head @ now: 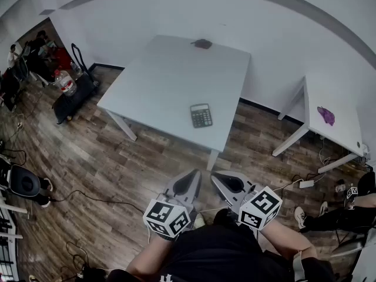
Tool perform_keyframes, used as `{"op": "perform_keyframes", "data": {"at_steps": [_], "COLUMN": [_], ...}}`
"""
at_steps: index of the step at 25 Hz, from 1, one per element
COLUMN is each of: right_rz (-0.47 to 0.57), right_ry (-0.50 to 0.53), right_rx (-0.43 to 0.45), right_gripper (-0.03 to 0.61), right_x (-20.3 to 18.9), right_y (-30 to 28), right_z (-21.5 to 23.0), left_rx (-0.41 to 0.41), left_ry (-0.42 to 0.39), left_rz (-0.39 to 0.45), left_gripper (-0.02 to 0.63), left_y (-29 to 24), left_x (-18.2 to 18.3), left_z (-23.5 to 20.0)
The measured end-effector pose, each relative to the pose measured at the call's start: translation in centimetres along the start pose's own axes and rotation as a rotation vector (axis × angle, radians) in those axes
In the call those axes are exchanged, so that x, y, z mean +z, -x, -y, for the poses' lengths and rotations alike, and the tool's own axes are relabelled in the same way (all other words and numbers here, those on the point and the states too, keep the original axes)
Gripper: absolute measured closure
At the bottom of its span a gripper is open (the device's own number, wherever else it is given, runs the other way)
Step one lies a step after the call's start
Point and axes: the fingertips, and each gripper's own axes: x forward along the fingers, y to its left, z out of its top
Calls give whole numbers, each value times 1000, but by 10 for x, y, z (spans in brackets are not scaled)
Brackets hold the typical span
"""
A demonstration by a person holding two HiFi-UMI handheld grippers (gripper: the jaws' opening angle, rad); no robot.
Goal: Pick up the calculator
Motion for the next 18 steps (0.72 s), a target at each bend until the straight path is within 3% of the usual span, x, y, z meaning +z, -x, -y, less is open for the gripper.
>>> {"op": "perform_keyframes", "data": {"at_steps": [12, 18], "right_rz": [-22, -48], "right_ry": [-28, -48], "right_rx": [21, 43], "right_gripper": [565, 565], "right_x": [7, 9], "right_y": [-49, -79], "right_z": [32, 70], "left_rx": [34, 73], "left_ry": [42, 54], "left_rz": [-25, -40], "left_gripper": [607, 607], "left_y": [-27, -60], "left_x": [8, 12], "left_z": [-50, -82]}}
